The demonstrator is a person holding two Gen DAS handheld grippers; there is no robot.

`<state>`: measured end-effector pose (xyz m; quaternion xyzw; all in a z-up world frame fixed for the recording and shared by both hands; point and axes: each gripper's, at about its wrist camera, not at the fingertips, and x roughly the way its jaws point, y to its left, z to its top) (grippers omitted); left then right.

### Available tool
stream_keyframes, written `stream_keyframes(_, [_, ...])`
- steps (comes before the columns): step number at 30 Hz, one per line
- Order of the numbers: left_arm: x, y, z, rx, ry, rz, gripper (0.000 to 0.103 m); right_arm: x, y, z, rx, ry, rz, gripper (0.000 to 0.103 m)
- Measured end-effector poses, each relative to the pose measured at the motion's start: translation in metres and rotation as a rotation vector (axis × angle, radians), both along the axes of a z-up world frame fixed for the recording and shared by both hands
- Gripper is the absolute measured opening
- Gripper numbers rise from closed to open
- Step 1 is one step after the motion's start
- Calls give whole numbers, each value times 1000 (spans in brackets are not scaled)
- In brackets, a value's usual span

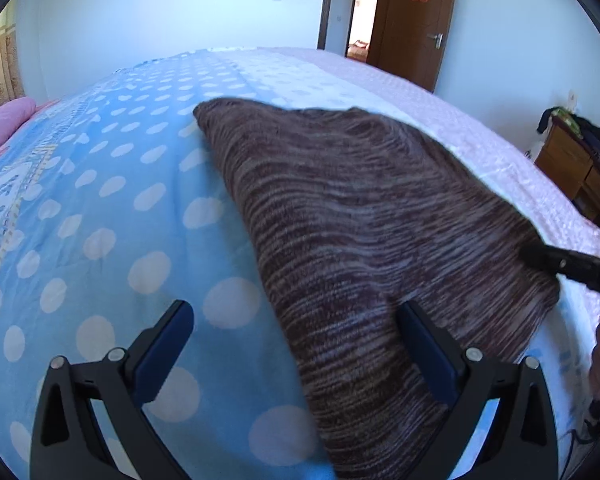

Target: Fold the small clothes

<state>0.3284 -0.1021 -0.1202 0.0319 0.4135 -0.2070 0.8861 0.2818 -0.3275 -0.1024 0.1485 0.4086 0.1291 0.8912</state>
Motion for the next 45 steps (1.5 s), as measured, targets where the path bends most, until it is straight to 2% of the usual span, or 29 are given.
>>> stream_keyframes(3, [-1, -4, 0, 33, -14, -2, 103, 6, -8, -16, 5, 59, 0, 3])
stream_keyframes(5, [-3, -4, 1, 39, -25, 2, 103, 2, -5, -8, -20, 38, 6, 3])
stream_keyframes(7, [-2, -3, 0, 33, -17, 3, 103, -1, 0, 7, -78, -2, -25, 13])
stream_keyframes(9, [-1, -2, 0, 29, -13, 5, 103, -5, 7, 23, -128, -65, -55, 31])
stream_keyframes(10, [-1, -3, 0, 30, -13, 5, 103, -6, 12, 32, -135, -108, -55, 32])
stream_keyframes(14, [-2, -4, 0, 38, -19, 6, 103, 11, 43, 43, -114, -140, 49, 32])
stream_keyframes(17, [-3, -4, 0, 38, -19, 6, 103, 31, 59, 29, -95, -87, 106, 32])
stream_keyframes(20, [-2, -3, 0, 38, -17, 5, 103, 48, 56, 6, -119, -4, 77, 32])
stream_keyframes(24, [0, -2, 0, 34, -6, 4, 103, 48, 32, -8, 29, 11, 84, 31])
stream_keyframes(27, [2, -3, -1, 28, 22, 21, 103, 43, 31, -14, 28, 19, 112, 31])
stream_keyframes(30, [5, -2, -3, 17, 42, 19, 103, 32, 39, -17, -39, -17, 140, 31])
stream_keyframes(37, [3, -5, -3, 16, 47, 13, 103, 36, 36, -11, -63, 9, 178, 31])
stream_keyframes(40, [7, -5, -3, -1, 62, 3, 103, 30, 23, -5, -31, -11, 184, 32])
stream_keyframes(43, [8, -7, -3, -10, 66, -3, 103, 30, 1, 5, 57, -78, 139, 32])
stream_keyframes(45, [7, -7, -3, -12, 65, -8, 103, 39, -13, 8, 90, -83, 81, 55])
